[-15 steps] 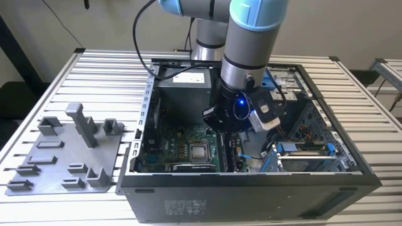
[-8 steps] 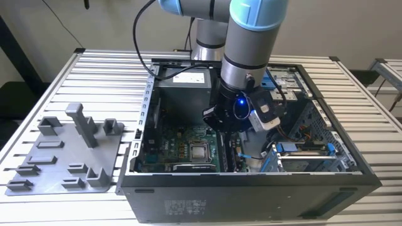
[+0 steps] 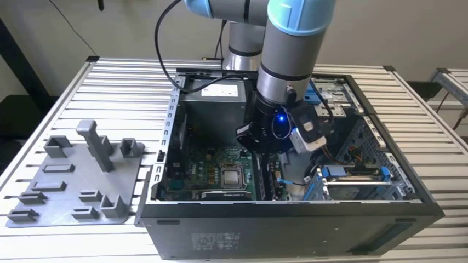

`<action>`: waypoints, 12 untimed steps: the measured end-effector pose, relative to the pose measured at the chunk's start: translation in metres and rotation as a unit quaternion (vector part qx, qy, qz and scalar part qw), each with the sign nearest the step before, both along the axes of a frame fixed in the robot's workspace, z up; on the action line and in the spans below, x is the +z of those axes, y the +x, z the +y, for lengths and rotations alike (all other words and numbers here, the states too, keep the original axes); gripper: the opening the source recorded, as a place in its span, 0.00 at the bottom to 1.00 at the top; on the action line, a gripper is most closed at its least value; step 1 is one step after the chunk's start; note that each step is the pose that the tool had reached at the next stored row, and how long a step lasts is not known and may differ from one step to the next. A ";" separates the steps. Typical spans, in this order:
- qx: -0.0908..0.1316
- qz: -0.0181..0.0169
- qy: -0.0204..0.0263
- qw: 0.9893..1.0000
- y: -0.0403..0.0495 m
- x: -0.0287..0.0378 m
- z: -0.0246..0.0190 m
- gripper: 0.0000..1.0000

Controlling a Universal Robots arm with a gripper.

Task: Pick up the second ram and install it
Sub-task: 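Press down the second ram until it locks into place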

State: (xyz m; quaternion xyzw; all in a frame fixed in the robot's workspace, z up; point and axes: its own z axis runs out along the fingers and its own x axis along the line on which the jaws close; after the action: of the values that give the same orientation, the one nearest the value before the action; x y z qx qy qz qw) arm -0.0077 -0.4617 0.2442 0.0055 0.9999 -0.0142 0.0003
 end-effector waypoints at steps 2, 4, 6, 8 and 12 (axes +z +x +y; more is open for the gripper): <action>0.006 0.000 0.000 1.000 0.0000 0.0000 0.0000 0.11; 0.024 0.000 0.000 1.000 0.0001 0.0000 0.0000 0.11; 0.042 0.000 0.000 0.999 0.0000 0.0000 0.0000 0.11; 0.060 0.000 0.000 0.998 0.0000 0.0000 0.0000 0.11; 0.097 0.000 0.000 0.995 0.0000 -0.0001 0.0000 0.11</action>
State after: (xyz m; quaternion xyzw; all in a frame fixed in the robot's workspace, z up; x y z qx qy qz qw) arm -0.0077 -0.4617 0.2441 -0.0913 0.9957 -0.0142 0.0017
